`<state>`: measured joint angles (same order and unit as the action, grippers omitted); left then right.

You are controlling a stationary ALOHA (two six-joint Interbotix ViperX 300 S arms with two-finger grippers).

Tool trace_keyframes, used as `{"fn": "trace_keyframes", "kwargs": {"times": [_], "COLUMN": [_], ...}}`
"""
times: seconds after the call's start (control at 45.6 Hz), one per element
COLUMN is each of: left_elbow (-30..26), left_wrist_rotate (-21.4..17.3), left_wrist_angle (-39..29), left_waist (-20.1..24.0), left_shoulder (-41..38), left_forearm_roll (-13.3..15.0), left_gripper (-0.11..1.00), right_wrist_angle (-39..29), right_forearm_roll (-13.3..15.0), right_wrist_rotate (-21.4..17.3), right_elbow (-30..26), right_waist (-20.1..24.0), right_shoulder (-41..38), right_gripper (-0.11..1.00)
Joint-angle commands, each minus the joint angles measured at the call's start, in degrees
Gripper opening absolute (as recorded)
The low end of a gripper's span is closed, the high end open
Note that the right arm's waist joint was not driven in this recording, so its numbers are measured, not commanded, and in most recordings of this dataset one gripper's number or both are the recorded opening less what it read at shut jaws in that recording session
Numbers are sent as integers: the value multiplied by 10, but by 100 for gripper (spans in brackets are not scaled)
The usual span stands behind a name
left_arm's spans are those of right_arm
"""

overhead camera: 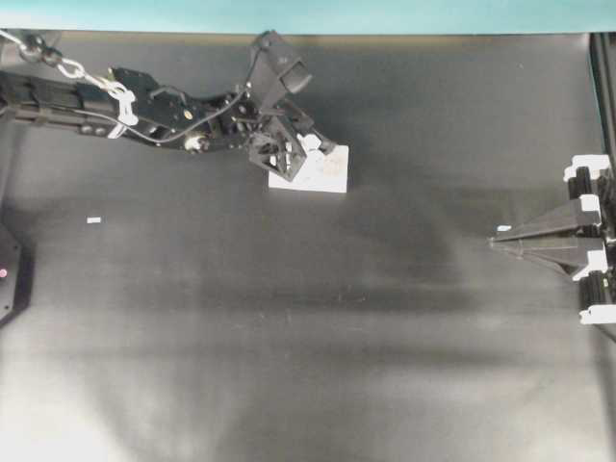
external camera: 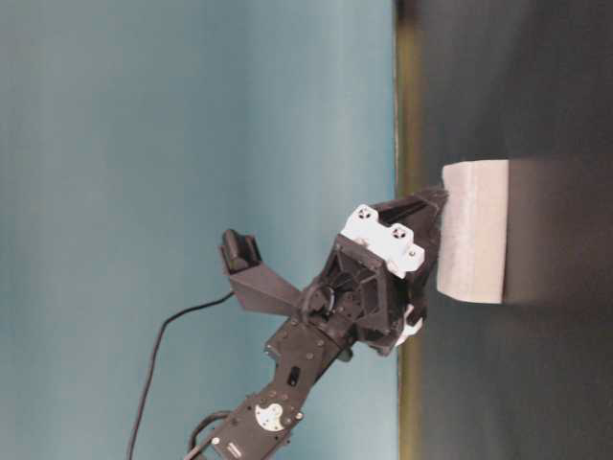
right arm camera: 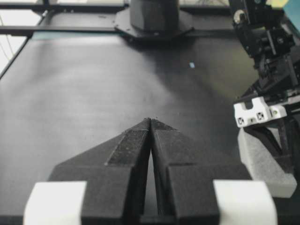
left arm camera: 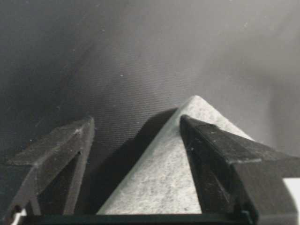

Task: Push the sponge with the left arm to wipe the table.
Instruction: 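Press the left gripper tips onto the sponge's top surface, then push the sponge with the left gripper toward the near left corner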

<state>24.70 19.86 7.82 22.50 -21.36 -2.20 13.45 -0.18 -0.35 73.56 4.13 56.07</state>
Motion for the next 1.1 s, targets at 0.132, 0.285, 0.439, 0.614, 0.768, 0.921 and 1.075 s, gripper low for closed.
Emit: {"fn": "trace_keyframes", "kwargs": {"times": [0.132,0.285,0.439,0.614,0.768,0.921,1.075], "left_elbow": [14,34,57,82,107,138,171], "left_wrist_rotate": [25,49,58,73,105,127,157], "left_wrist_angle": [1,1,8,12,13,13,14], "left_waist": [-11,-22,-38,-64,-89,-112,-143], "left_shoulder": [4,16,36,58,75,87,112], "left_forearm_roll": [-4,-3,-3,-3,-3,-3,-3], "left_gripper": [64,60,54,46,45,45,45], "right_wrist_angle": [5,5,4,4,3,3,2], "right_forearm_roll": [0,0,0,0,0,-1,0], "right_wrist_rotate": [1,1,1,1,1,0,0], "right_elbow": [-3,-2,-2,-1,-1,1,1], "right_waist": [0,0,0,0,0,0,0], "right_shoulder": [-3,-3,-3,-3,-3,-2,-2], "right_gripper": [0,0,0,0,0,0,0]}}
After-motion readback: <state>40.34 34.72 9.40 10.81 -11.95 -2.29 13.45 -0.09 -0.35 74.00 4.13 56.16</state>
